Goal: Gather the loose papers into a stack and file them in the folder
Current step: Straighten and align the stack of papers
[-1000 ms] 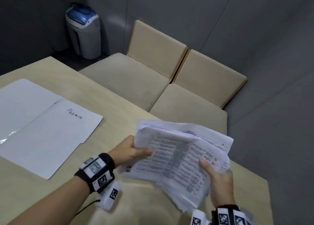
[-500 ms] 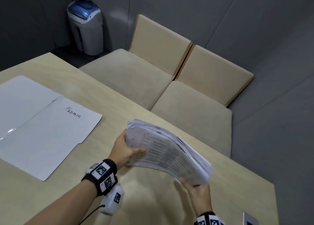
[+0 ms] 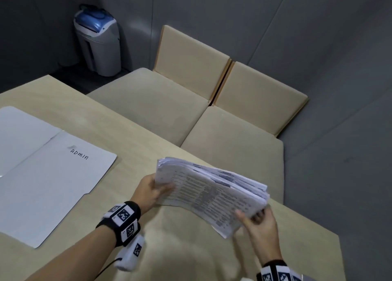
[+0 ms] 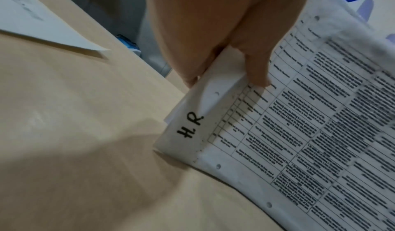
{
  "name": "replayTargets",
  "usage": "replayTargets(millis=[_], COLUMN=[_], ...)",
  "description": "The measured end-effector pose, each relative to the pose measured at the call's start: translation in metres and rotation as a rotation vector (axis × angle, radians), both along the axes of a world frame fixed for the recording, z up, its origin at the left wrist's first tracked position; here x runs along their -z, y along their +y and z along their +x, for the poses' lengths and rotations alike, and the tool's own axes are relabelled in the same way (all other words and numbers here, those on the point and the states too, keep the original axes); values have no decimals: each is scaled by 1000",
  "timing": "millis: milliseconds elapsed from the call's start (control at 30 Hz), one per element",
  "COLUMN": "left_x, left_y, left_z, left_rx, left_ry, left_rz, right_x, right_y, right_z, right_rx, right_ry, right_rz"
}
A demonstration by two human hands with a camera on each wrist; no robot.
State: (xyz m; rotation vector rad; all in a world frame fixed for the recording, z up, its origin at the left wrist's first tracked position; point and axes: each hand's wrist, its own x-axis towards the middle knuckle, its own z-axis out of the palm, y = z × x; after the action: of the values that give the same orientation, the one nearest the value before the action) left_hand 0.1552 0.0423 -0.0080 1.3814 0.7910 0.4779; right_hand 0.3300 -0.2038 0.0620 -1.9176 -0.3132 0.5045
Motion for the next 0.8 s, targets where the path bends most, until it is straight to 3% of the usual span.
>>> replayTargets(millis=[133, 233, 300, 400, 500, 567, 600, 700, 800], left_x=[-9, -35, -65, -115, -146, -149, -145, -123, -97], left_y=[10, 14, 14, 11, 7, 4, 1, -15, -37], left_z=[5, 8, 12, 19, 13, 0, -6, -16, -14], left_rx=[54, 166, 276, 343, 25, -274, -309, -18, 108], left_ry=[10, -3, -28, -52, -87, -113, -130, -153, -151], left_rz=[115, 355, 546, 857, 1021, 765, 558, 106, 15], right_x=[-64, -100, -107, -103, -97, -99, -100, -93, -70], right_y=[10, 28, 40, 46, 31, 18, 13, 3, 6], right_z=[20, 19, 12, 1, -9, -20, -27, -43, -55], right_rx=[-108, -464, -638, -671, -461, -340, -288, -155, -56], right_ry=[-462, -736, -748, -731, -397, -193, -122, 19, 51], right_rz=[-291, -465, -551, -512, -250, -49, 32, 253, 330])
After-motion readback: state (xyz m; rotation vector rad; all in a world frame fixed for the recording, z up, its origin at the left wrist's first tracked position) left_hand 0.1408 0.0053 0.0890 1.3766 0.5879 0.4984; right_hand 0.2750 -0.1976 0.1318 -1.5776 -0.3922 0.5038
